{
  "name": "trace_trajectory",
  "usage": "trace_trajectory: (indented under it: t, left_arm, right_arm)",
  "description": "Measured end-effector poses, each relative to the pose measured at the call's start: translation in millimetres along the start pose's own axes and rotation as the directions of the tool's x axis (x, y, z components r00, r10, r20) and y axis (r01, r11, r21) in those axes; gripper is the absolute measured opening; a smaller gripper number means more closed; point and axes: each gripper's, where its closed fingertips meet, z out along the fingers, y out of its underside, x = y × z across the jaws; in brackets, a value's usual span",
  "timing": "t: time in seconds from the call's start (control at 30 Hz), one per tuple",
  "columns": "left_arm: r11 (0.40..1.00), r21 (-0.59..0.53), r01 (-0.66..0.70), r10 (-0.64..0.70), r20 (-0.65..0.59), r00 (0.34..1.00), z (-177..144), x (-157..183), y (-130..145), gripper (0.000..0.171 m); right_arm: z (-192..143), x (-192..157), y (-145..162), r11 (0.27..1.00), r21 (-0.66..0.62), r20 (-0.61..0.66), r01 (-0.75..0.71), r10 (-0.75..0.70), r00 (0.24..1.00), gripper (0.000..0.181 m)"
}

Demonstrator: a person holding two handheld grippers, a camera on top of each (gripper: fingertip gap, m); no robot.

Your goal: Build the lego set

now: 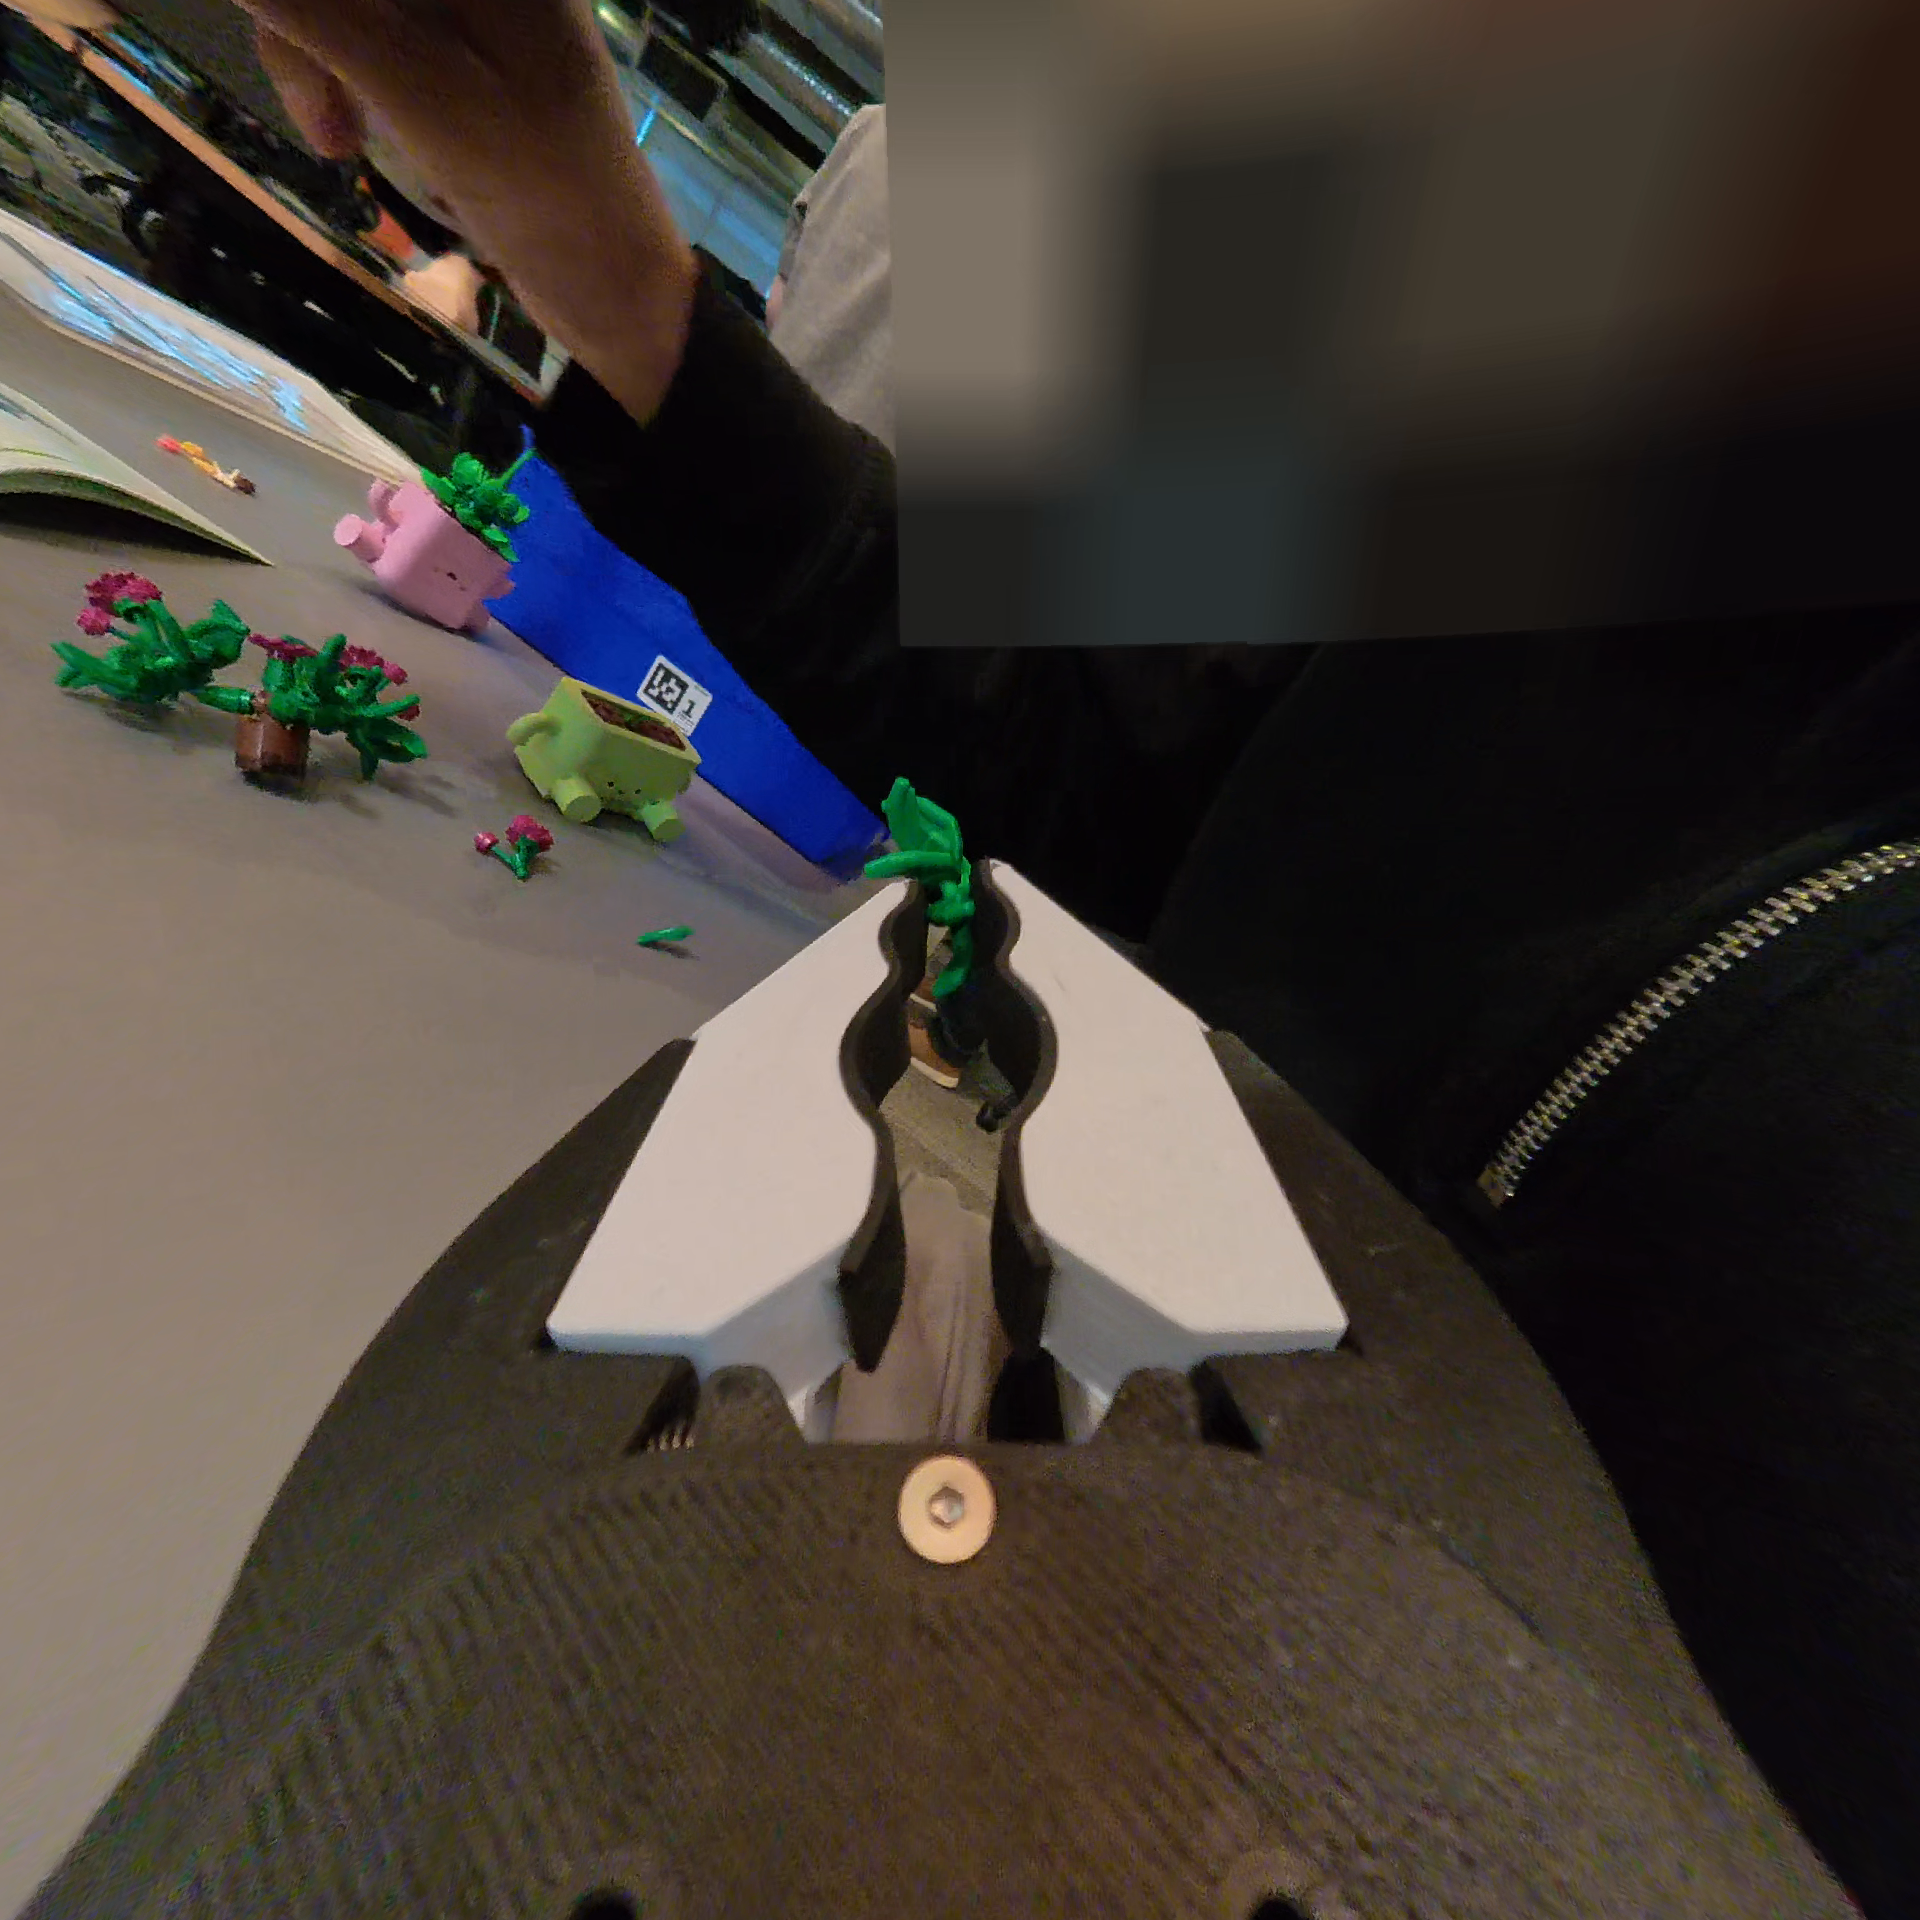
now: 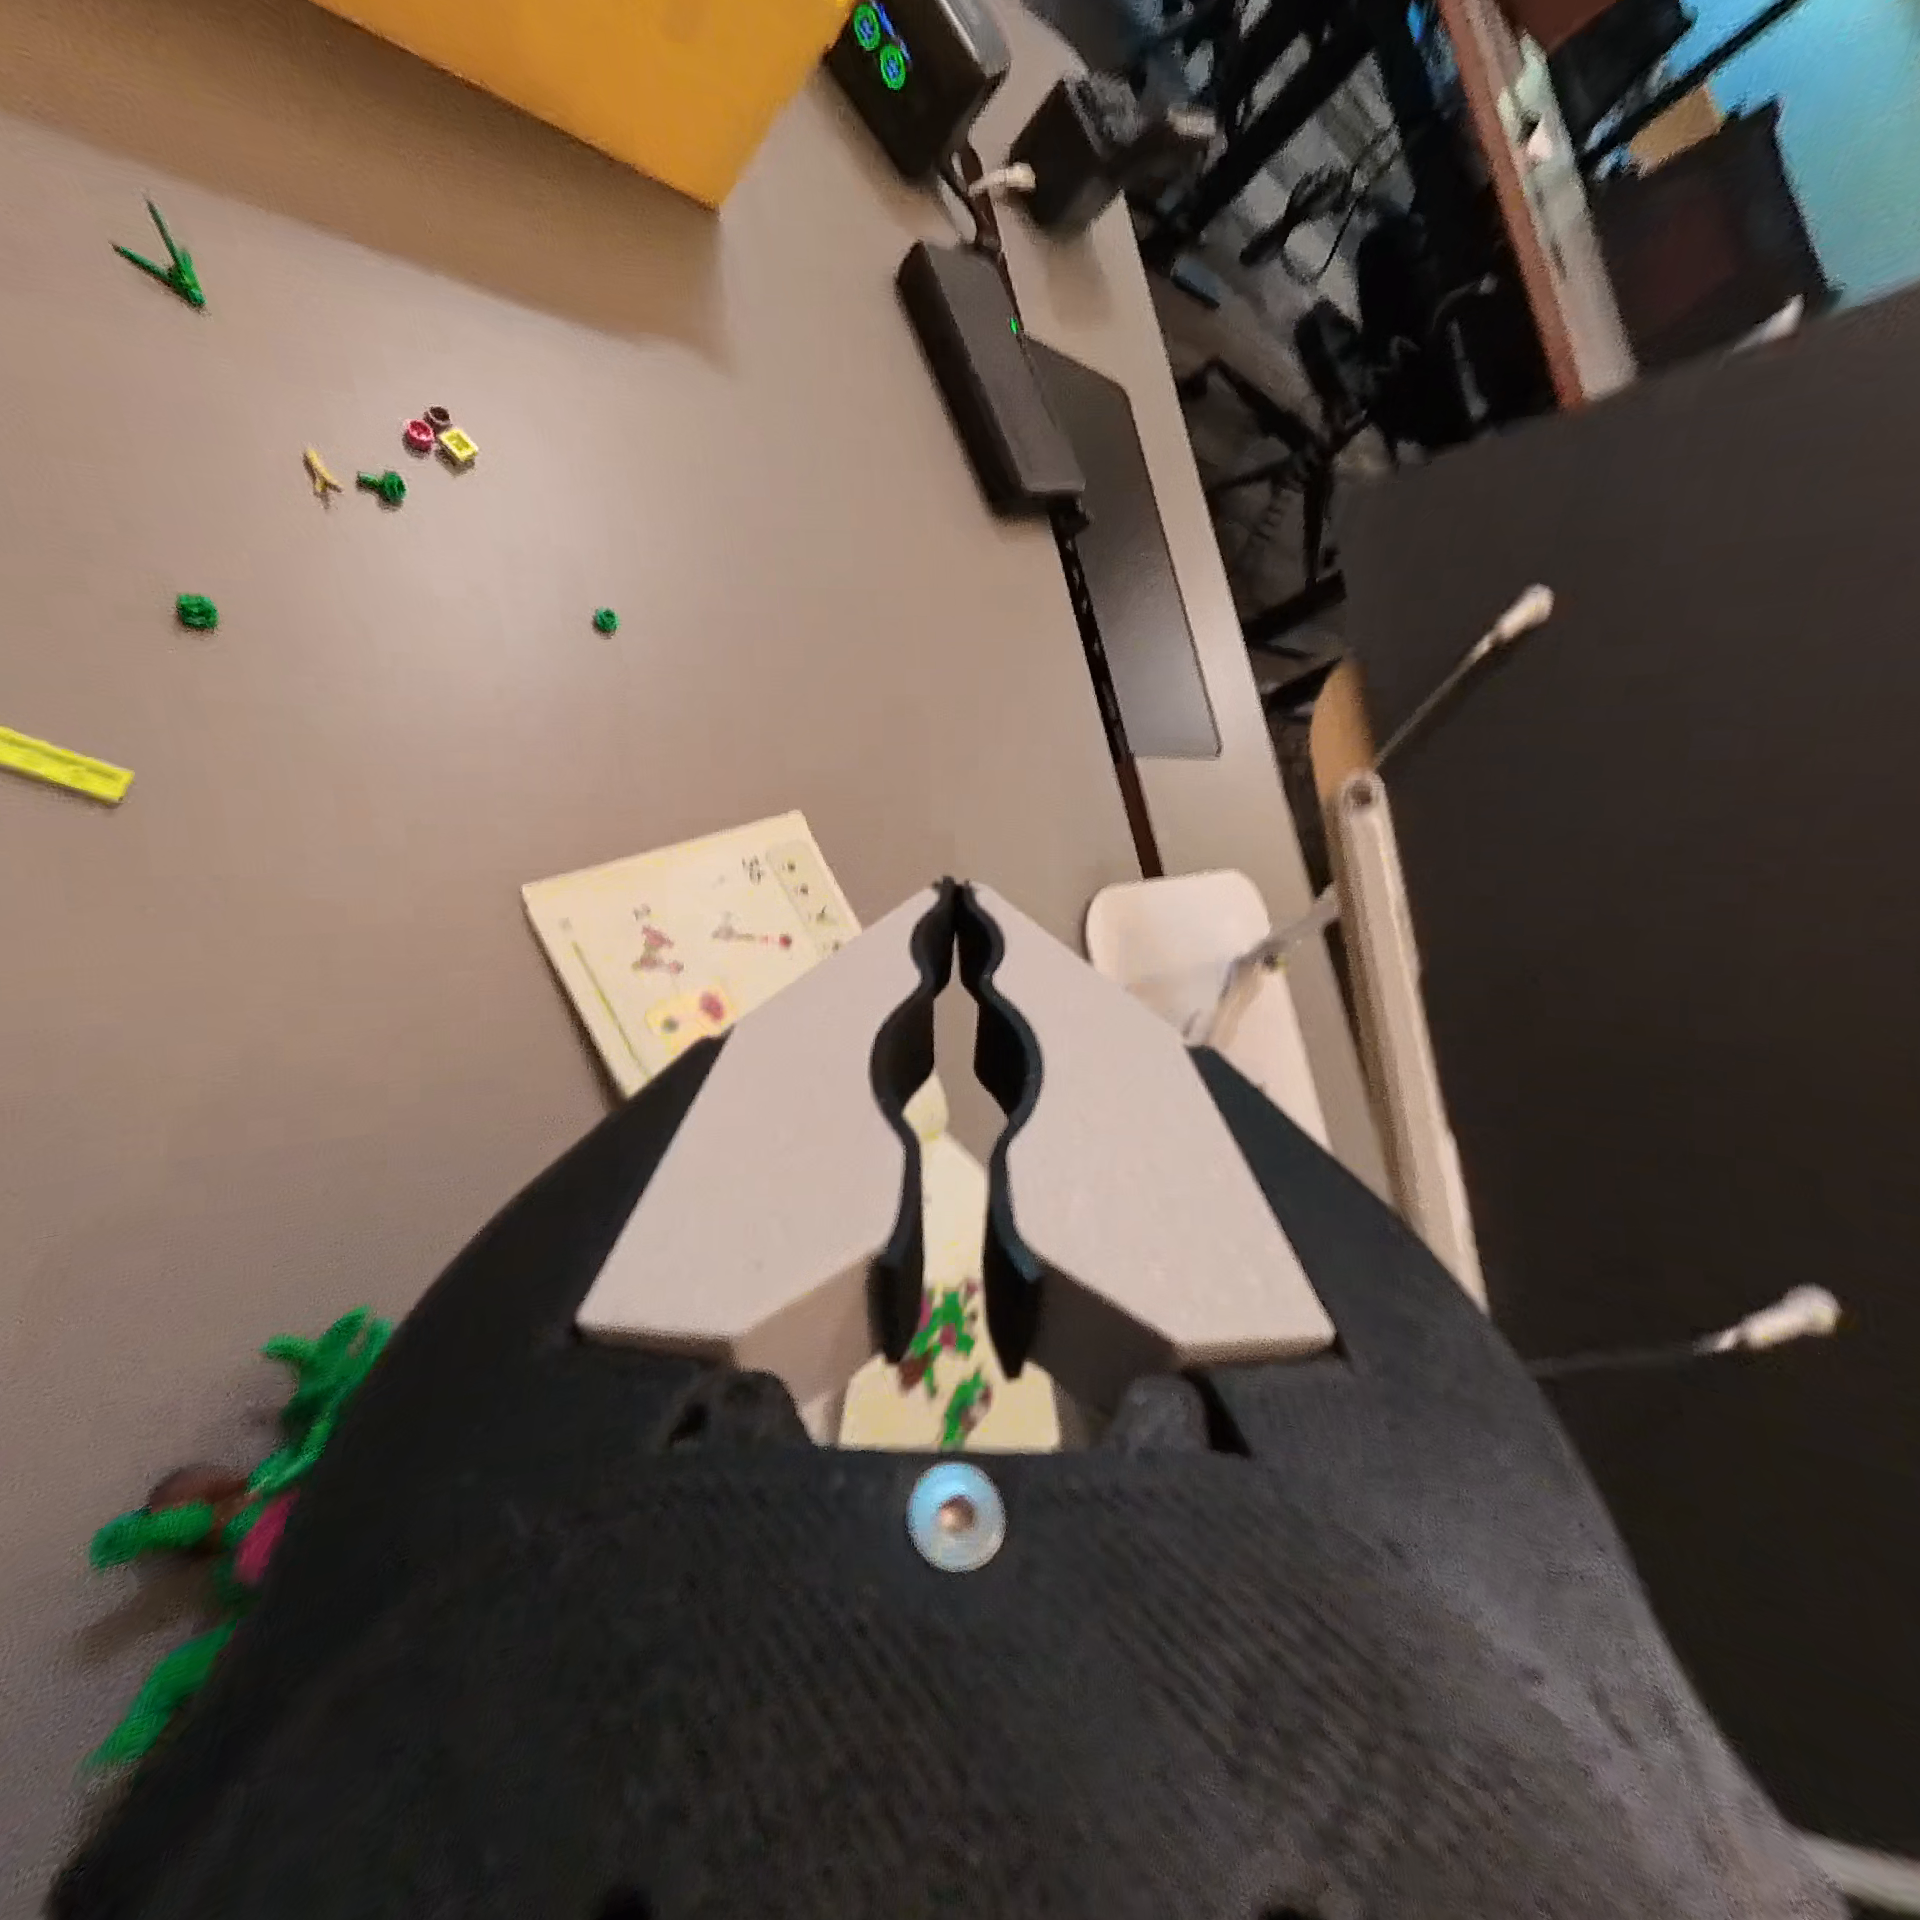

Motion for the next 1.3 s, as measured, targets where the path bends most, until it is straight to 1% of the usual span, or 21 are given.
trace_trajectory:
  t: [0.07,0.1,0.17,0.23,0.27,0.33,0.4,0.47,0.57,0.67,0.73,0.8,0.83,0.87,0.93,0.97,1.07,1.13,1.17,1.23,1.3]
  left_arm:
    - [1.000,-0.004,-0.011,0.011,-0.003,1.000,1,0,-2,0.006]
    - [1.000,-0.001,-0.016,0.016,-0.005,1.000,1,2,-3,0.006]
    - [1.000,0.002,-0.014,0.014,-0.026,1.000,3,8,-1,0.006]
    - [1.000,-0.025,-0.006,0.005,-0.050,0.999,7,17,8,0.006]
    - [0.999,-0.052,-0.003,0.000,-0.059,0.998,11,22,14,0.006]
    - [0.993,-0.113,0.015,-0.024,-0.076,0.997,19,33,28,0.006]
    - [0.987,-0.156,0.040,-0.054,-0.084,0.995,28,47,39,0.006]
    - [0.980,-0.182,0.077,-0.096,-0.100,0.990,37,63,50,0.006]
    - [0.978,-0.183,0.103,-0.124,-0.108,0.986,52,87,68,0.006]
    - [0.975,-0.181,0.127,-0.148,-0.109,0.983,70,106,86,0.006]
    - [0.968,-0.200,0.152,-0.177,-0.113,0.978,82,115,102,0.006]
    - [0.948,-0.267,0.175,-0.212,-0.114,0.971,92,118,125,0.006]
    - [0.936,-0.306,0.177,-0.219,-0.112,0.969,96,118,137,0.006]
    - [0.924,-0.341,0.170,-0.217,-0.104,0.971,98,115,150,0.006]
    - [0.902,-0.404,0.152,-0.199,-0.077,0.977,102,105,174,0.006]
    - [0.893,-0.426,0.146,-0.189,-0.059,0.980,103,98,185,0.006]
    - [0.863,-0.479,0.160,-0.183,-0.002,0.983,105,79,214,0.006]
    - [0.834,-0.518,0.190,-0.195,0.046,0.980,105,66,231,0.006]
    - [0.818,-0.536,0.210,-0.206,0.068,0.976,107,60,239,0.006]
    - [0.791,-0.562,0.241,-0.223,0.102,0.969,112,49,248,0.006]
    - [0.775,-0.582,0.248,-0.220,0.119,0.968,119,41,253,0.006]
  right_arm:
    - [-30,1,11,0.985,-0.019,0.064,-0.170,0.171,0.983,0.000]
    - [-52,-2,14,0.953,-0.015,0.118,-0.304,0.303,0.945,0.000]
    - [-113,-12,11,0.812,0.024,0.276,-0.583,0.555,0.785,0.000]
    - [-184,-21,10,0.650,0.105,0.402,-0.753,0.665,0.630,0.000]
    - [-217,-27,18,0.599,0.154,0.406,-0.786,0.687,0.603,0.000]
    - [-272,-46,49,0.566,0.247,0.320,-0.786,0.718,0.618,0.000]
    - [-317,-69,92,0.574,0.317,0.157,-0.755,0.754,0.638,0.000]
    - [-358,-93,135,0.547,0.376,0.021,-0.748,0.802,0.597,0.000]
    - [-408,-137,191,0.485,0.437,-0.073,-0.757,0.858,0.508,0.000]
    - [-459,-176,243,0.531,0.505,-0.222,-0.680,0.842,0.492,0.001]
    - [-480,-210,302,0.609,0.463,-0.385,-0.644,0.793,0.473,0.001]
    - [-470,-266,391,0.627,0.345,-0.510,-0.698,0.750,0.421,0.015]
    - [-451,-306,440,0.568,0.282,-0.520,-0.773,0.768,0.374,0.027]
    - [-423,-352,482,0.471,0.218,-0.478,-0.855,0.815,0.327,0.035]
    - [-360,-447,547,0.295,0.070,-0.385,-0.953,0.889,0.247,0.035]
    - [-333,-485,577,0.255,0.004,-0.389,-0.967,0.891,0.233,0.030]
    - [-258,-567,655,0.211,-0.148,-0.427,-0.966,0.868,0.255,0.022]
    - [-215,-609,700,0.163,-0.262,-0.458,-0.951,0.846,0.272,0.017]
    - [-198,-624,719,0.126,-0.282,-0.483,-0.951,0.838,0.254,0.016]
    - [-169,-643,745,0.028,-0.262,-0.525,-0.965,0.834,0.167,0.013]
    - [-144,-646,757,-0.027,-0.207,-0.535,-0.978,0.840,0.090,0.012]
